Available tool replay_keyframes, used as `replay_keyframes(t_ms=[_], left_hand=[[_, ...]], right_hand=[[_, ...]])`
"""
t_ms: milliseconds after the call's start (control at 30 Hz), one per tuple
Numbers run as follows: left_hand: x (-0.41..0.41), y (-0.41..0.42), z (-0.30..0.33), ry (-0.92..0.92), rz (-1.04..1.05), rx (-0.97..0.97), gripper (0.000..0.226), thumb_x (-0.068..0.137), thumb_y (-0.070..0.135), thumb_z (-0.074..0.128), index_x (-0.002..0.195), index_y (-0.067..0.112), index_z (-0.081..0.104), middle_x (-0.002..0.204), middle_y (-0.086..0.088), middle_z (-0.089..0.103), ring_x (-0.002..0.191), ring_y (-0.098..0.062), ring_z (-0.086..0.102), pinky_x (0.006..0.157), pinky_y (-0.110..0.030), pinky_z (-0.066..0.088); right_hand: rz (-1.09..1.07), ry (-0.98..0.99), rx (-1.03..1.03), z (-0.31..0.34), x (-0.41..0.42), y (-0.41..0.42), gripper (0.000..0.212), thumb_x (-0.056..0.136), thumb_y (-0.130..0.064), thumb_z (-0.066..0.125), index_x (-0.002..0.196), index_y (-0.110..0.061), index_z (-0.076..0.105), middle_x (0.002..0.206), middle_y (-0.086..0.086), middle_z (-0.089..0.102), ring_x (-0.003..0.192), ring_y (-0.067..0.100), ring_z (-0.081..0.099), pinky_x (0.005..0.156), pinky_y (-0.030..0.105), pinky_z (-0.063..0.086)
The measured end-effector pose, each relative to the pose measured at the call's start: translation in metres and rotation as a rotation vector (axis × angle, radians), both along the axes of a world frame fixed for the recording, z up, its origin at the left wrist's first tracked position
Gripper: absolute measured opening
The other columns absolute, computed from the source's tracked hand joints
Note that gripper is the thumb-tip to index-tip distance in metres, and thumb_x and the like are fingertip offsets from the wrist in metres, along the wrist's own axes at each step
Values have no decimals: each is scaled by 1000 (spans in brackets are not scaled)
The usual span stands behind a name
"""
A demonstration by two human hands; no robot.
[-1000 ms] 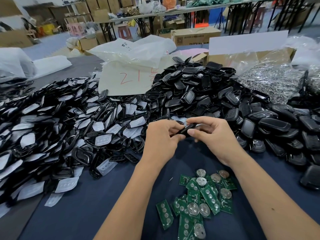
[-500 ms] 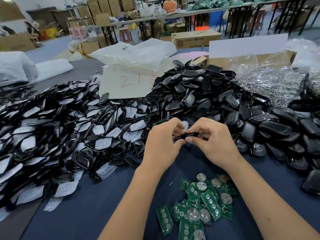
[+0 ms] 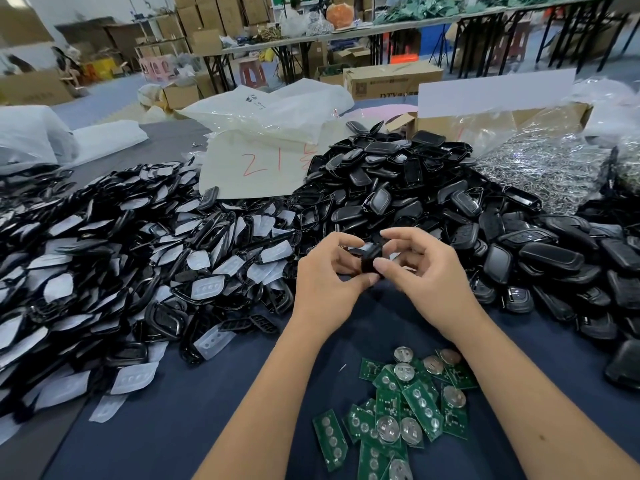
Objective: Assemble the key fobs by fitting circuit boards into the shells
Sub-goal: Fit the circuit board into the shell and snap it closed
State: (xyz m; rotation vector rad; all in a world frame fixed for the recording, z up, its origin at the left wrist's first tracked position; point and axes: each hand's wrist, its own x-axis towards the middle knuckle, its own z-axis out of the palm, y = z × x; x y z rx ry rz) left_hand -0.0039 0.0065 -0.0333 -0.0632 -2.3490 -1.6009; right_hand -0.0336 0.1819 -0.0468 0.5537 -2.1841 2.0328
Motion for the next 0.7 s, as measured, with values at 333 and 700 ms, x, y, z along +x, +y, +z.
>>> replay_keyframes(t_ms=[333, 700], left_hand=[[2, 5, 3, -166, -190, 676, 24, 80, -12, 78, 93, 5, 67, 88, -13, 70, 85, -23, 72, 76, -35, 63], [2, 11, -1, -140, -192, 719, 24, 79, -9, 79, 82, 12, 67, 89, -12, 74, 84, -22, 73, 73, -34, 63]], right_hand=[[35, -211, -134, 7, 4, -4, 22, 90, -39, 73, 84, -19, 79, 57, 1, 49, 48, 12, 37, 41, 20, 27], [59, -277, -243, 10, 7, -7, 35, 89, -40, 71, 67, -13, 66, 52, 3, 48, 39, 9, 30, 38, 17, 23]])
